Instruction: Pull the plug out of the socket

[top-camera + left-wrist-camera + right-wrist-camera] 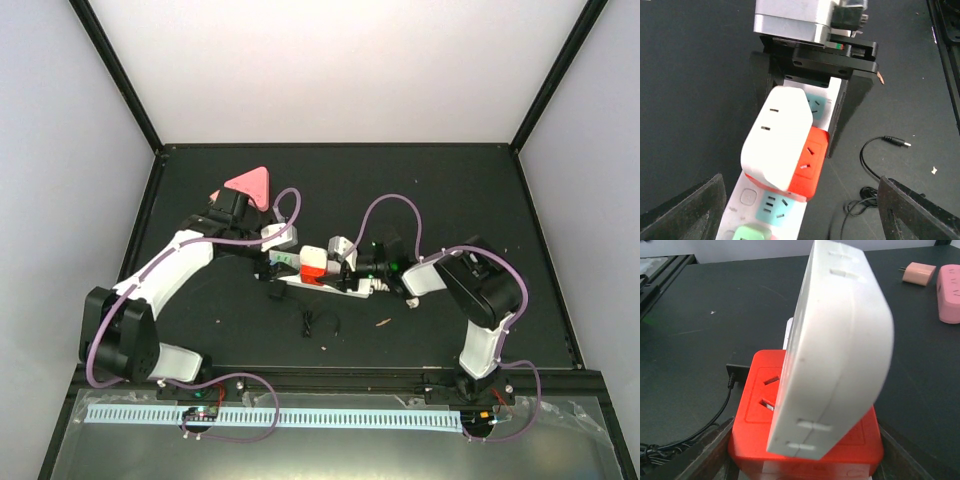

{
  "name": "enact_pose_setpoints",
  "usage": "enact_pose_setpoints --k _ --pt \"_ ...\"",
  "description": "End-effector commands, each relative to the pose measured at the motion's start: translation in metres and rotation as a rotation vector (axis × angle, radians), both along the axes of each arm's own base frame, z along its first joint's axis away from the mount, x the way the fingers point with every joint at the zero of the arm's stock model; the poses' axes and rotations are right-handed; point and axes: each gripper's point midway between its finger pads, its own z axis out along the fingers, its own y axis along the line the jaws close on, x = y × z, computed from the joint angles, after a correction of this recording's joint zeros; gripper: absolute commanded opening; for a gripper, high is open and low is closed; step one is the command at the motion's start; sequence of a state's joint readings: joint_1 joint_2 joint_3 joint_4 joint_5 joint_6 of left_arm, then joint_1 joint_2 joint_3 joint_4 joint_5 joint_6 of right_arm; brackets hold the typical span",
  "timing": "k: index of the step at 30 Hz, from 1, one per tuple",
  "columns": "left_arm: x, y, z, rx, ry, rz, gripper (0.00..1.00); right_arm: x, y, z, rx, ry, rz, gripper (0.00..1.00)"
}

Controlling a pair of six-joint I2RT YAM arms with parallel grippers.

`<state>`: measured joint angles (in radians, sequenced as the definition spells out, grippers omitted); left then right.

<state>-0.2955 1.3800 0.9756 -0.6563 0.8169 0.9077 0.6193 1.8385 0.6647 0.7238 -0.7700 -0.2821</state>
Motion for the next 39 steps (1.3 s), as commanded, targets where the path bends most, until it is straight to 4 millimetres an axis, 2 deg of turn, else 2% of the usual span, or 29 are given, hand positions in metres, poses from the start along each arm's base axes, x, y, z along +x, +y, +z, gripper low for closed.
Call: enact_pose_setpoints --k 1,5,11,18,21,30,35,39 --pt "0.006 -0.015 0.005 -0.040 -0.017 -0.038 0.84 -0.025 0.006 -0.001 0.007 0.033 0.081 0.51" --pt "0.004 -0.024 -0.004 -0.022 -0.014 -0.056 0.83 -0.020 0.005 -0.010 -0.015 0.032 0.055 0.50" --pt "-0.004 -0.041 -0.007 -0.011 0.004 -0.106 0.70 -0.020 0.005 -0.016 -0.027 0.038 0.050 0.49" --pt "-0.001 -0.047 -0.002 -0.006 0.054 -0.097 0.42 -0.020 0.003 -0.018 -0.036 0.030 0.050 0.47" --pt "0.000 -0.047 -0.004 0.004 0.049 -0.104 0.37 -0.020 0.003 -0.019 -0.039 0.023 0.055 0.47" --pt "-0.008 -0.042 -0.012 0.048 -0.007 -0.170 0.33 -0.020 0.003 -0.022 -0.046 0.017 0.060 0.43" --pt "-0.003 -0.040 -0.022 0.081 -0.037 -0.169 0.33 -0.020 0.003 -0.024 -0.052 0.012 0.061 0.42" --pt "-0.001 -0.042 -0.019 0.071 -0.072 -0.172 0.31 -0.020 0.003 -0.026 -0.057 0.014 0.062 0.40"
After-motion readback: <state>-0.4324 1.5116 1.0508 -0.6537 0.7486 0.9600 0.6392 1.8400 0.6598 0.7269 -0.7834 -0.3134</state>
